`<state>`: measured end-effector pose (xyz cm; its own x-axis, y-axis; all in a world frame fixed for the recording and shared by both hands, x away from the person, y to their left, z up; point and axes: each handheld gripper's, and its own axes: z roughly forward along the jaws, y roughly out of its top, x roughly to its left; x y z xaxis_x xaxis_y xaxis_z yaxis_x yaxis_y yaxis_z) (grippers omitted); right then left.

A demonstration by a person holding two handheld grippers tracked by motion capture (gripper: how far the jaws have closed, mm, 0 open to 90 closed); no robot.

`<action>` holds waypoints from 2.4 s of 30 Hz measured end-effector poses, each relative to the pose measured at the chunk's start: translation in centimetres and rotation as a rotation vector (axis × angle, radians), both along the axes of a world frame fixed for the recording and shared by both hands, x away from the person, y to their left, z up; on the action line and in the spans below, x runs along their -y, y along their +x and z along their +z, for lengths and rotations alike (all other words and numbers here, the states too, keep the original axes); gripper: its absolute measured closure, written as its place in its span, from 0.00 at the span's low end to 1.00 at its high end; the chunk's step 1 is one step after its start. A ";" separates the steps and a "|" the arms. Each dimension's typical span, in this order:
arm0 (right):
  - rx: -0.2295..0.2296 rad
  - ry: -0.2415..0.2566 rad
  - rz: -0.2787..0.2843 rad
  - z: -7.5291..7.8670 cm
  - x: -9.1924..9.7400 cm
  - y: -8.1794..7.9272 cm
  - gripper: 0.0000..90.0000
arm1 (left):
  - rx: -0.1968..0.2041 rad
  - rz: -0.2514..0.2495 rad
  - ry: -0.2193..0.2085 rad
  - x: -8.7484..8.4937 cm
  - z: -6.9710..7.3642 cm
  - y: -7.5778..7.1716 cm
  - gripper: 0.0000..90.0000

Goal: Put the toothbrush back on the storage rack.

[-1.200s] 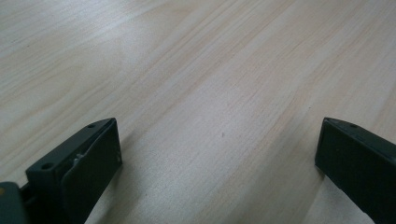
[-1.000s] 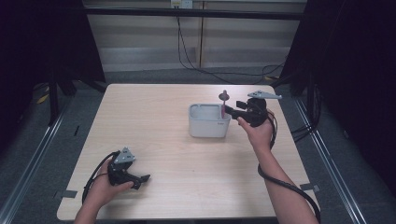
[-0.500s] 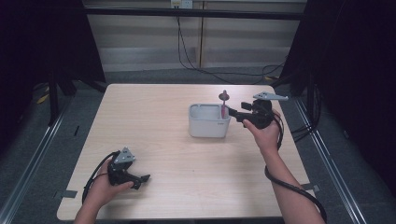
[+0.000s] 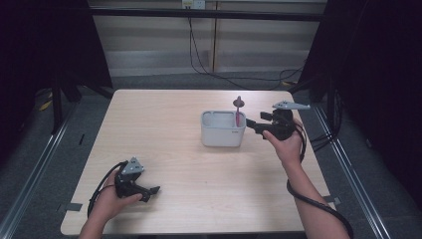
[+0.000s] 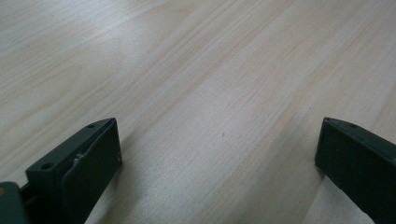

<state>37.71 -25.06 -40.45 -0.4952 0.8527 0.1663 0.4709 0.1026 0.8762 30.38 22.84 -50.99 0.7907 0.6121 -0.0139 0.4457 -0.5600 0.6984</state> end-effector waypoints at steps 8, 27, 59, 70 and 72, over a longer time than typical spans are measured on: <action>-0.008 -0.005 -0.001 -0.3 0.8 -0.5 0.29 | -0.001 -0.001 -0.001 0.0 0.0 0.0 0.00; -0.038 -0.022 0.012 -1.9 2.5 -1.9 0.26 | 0.000 0.000 0.001 0.0 0.0 0.0 0.00; -0.097 -0.065 0.044 -6.1 4.5 -4.0 0.24 | 0.002 0.001 0.003 0.0 0.0 0.0 0.00; -0.120 -0.087 0.040 -7.3 5.0 -4.5 0.24 | 0.001 0.001 0.002 0.0 0.0 0.0 0.00; -0.122 -0.092 0.040 -7.6 5.1 -4.6 0.24 | 0.000 0.000 0.000 0.0 0.0 0.0 0.00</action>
